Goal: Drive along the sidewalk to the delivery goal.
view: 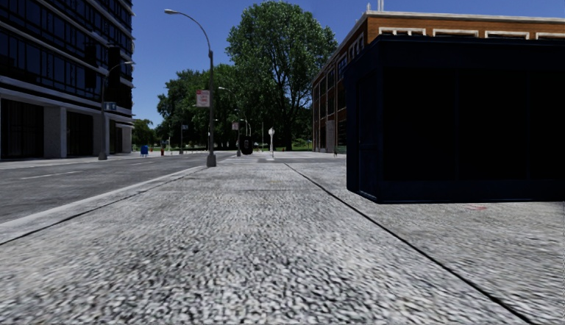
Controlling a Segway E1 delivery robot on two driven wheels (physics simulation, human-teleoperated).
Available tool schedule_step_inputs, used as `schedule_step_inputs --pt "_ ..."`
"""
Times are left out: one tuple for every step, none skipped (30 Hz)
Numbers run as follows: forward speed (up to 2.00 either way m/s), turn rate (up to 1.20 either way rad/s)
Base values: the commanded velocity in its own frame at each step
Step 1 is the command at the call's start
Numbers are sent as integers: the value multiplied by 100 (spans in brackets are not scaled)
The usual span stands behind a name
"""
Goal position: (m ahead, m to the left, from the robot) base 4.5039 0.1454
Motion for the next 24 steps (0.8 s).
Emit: schedule_step_inputs --pt "173 0" --pt "173 0" --pt "173 0" --pt "173 0" --pt "173 0" --pt "173 3" --pt "173 3" --pt "173 5" --pt "173 6" --pt "173 9" --pt "173 9" --pt "173 11" --pt "173 14" --pt "173 16" --pt "173 16" --pt "173 18" --pt "173 19" --pt "173 20" --pt "173 20" --pt "173 17" --pt "173 9" --pt "173 0" --pt "173 0" --pt "173 0"
